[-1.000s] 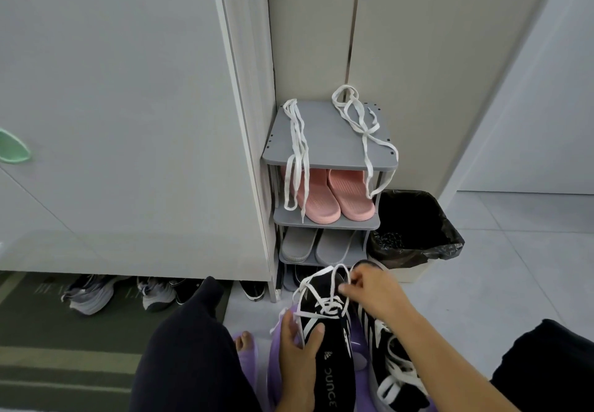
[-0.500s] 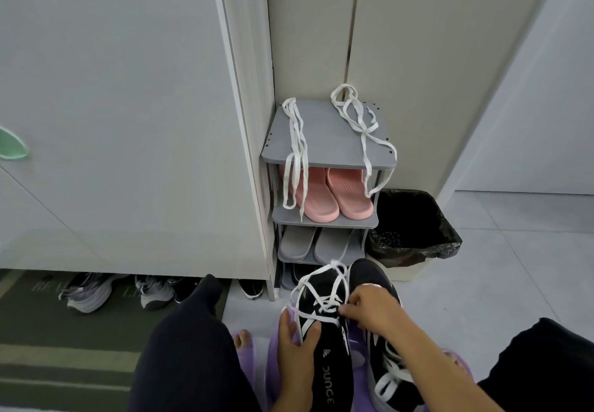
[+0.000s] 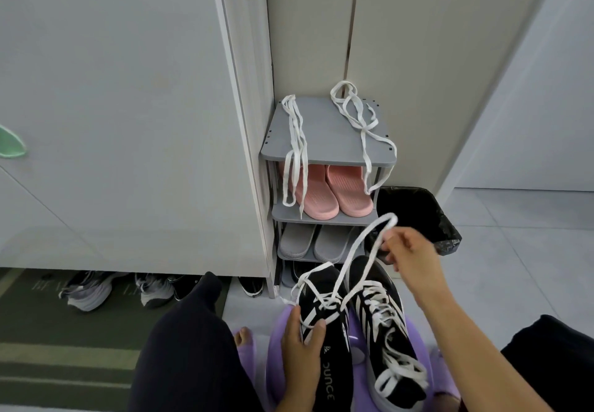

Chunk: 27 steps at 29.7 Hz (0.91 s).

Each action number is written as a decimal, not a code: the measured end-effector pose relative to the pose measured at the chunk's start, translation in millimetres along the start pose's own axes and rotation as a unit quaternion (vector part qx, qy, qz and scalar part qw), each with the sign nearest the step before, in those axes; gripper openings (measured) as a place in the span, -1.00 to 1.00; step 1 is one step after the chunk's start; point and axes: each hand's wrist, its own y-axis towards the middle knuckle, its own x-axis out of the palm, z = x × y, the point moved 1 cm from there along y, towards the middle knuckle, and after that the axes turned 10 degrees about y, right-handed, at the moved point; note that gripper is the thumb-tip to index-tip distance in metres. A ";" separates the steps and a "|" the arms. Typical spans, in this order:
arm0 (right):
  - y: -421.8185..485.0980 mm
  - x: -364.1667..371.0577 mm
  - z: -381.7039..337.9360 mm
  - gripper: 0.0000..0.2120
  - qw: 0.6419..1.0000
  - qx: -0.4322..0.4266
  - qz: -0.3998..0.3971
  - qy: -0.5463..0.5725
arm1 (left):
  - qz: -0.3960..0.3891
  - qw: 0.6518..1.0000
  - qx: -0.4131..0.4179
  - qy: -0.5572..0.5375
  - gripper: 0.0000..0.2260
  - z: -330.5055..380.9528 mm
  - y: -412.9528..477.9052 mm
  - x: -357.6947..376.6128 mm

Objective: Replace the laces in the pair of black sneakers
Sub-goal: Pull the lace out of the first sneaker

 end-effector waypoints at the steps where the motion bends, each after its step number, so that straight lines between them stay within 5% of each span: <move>1: -3.8 3.0 7.6 -0.89 0.997 0.035 -0.054 -0.032 | 0.001 1.000 0.003 0.028 -0.52 -1.5 0.9 1.0; 4: -25.3 21.5 38.5 -0.79 0.952 0.116 -0.192 -0.210 | 0.003 0.997 0.011 0.082 -0.52 -3.8 2.1 3.2; 9: -35.1 51.0 55.0 -0.71 0.874 0.072 -0.192 -0.441 | -0.007 0.995 0.023 0.095 -0.54 -3.7 1.8 2.0; 14: -33.2 48.3 47.7 -0.86 0.903 0.012 -0.170 -0.394 | 0.000 0.996 0.030 0.082 -0.59 -4.6 4.6 1.5; 17: -16.7 11.8 25.7 -0.88 0.976 -0.026 -0.017 -0.215 | 0.004 0.997 0.013 0.074 -0.59 -7.3 6.5 1.5; 20: -1.7 -21.3 3.7 -0.94 0.997 -0.011 0.077 -0.001 | 0.006 0.998 -0.010 0.068 -0.53 -7.2 6.0 2.0; 22: -2.5 -21.3 5.1 -0.76 0.996 0.076 0.031 0.017 | 0.007 0.998 -0.005 0.061 -0.54 -6.9 5.7 2.8; 27: -43.0 24.9 34.9 -0.67 0.943 0.172 -0.185 -0.216 | 0.006 0.998 0.026 0.055 -0.63 -1.9 5.4 2.1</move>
